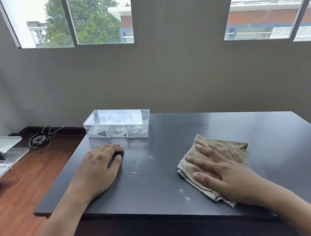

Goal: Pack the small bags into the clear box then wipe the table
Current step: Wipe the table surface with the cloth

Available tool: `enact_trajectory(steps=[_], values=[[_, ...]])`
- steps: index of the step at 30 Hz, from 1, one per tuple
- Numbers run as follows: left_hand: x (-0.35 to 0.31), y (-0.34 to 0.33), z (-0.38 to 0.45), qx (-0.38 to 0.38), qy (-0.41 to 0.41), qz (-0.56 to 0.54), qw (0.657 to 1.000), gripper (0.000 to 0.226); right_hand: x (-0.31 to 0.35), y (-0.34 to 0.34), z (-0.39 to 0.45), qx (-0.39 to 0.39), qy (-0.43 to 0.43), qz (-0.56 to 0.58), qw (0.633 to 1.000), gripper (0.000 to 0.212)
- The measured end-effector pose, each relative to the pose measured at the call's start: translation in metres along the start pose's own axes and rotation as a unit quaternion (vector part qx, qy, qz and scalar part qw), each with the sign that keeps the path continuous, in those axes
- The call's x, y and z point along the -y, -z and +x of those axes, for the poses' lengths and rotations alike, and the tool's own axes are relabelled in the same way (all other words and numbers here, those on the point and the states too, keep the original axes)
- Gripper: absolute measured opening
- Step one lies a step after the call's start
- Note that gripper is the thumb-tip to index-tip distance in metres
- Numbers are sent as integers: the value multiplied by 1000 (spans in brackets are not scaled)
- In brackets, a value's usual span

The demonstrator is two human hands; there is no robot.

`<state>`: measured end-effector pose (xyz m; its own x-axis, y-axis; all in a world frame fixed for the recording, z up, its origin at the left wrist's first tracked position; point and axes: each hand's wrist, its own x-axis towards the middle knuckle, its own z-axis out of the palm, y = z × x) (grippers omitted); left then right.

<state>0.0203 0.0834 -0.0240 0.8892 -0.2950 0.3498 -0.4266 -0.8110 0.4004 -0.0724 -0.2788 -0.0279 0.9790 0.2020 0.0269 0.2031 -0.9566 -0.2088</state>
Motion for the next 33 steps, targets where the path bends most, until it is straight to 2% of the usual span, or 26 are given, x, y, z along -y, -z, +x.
enact_trajectory(steps=[2, 5, 8, 12, 15, 18, 23, 27, 30, 33], values=[[2, -1, 0, -4, 0, -4, 1000, 22, -19, 7, -39, -6, 17, 6, 1000, 57], [4, -4, 1, -6, 3, -12, 1000, 22, -43, 22, -64, -10, -61, -7, 998, 64], [6, -4, 2, -4, 2, -10, 1000, 22, -39, 20, -45, -11, -120, -24, 992, 67], [6, -3, 2, 3, 0, -1, 1000, 22, 1, 7, 10, -8, -168, -52, 984, 71], [5, 0, 0, 3, -4, -7, 1000, 21, 60, -10, 43, -3, -136, -41, 990, 76], [3, 4, -1, 10, -7, -14, 1000, 21, 111, -23, 45, 4, -59, -25, 998, 76], [21, 17, -13, 2, -7, -23, 1000, 29, 107, -30, -3, -27, 54, -9, 998, 67], [50, 26, -27, -24, 31, 8, 999, 30, 109, -25, -3, -5, 35, -37, 999, 73], [51, 24, -27, -17, 33, 34, 999, 29, 154, -33, 29, 8, 23, -27, 999, 76], [47, 23, -25, -5, 32, 46, 998, 29, 198, -44, 68, 10, 64, -3, 998, 73]])
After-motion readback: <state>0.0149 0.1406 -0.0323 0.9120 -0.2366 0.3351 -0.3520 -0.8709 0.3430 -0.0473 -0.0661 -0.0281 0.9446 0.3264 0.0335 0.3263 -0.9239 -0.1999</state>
